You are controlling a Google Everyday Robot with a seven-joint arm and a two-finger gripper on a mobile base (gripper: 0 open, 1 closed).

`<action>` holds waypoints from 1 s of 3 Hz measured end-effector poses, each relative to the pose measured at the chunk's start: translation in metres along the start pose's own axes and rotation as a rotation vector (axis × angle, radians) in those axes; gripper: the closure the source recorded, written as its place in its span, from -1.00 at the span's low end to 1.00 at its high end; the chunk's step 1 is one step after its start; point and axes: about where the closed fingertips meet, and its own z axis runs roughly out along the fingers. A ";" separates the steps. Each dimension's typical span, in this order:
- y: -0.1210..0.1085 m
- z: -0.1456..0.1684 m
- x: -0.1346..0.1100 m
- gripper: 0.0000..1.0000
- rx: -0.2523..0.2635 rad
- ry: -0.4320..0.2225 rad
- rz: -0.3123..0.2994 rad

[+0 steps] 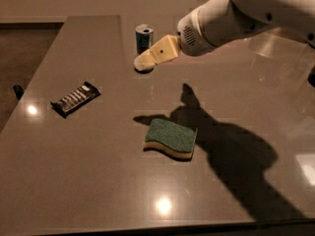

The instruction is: Move redbull can near rxbar chocolate

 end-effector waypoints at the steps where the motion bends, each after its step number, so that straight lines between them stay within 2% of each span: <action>1: 0.008 0.030 -0.021 -1.00 -0.007 -0.051 0.011; 2: 0.011 0.058 -0.045 -1.00 0.011 -0.105 0.015; 3: 0.005 0.081 -0.065 -1.00 0.050 -0.136 0.015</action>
Offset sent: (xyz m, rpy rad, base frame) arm 0.0814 0.0884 -0.0053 0.1039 -0.1316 -0.0608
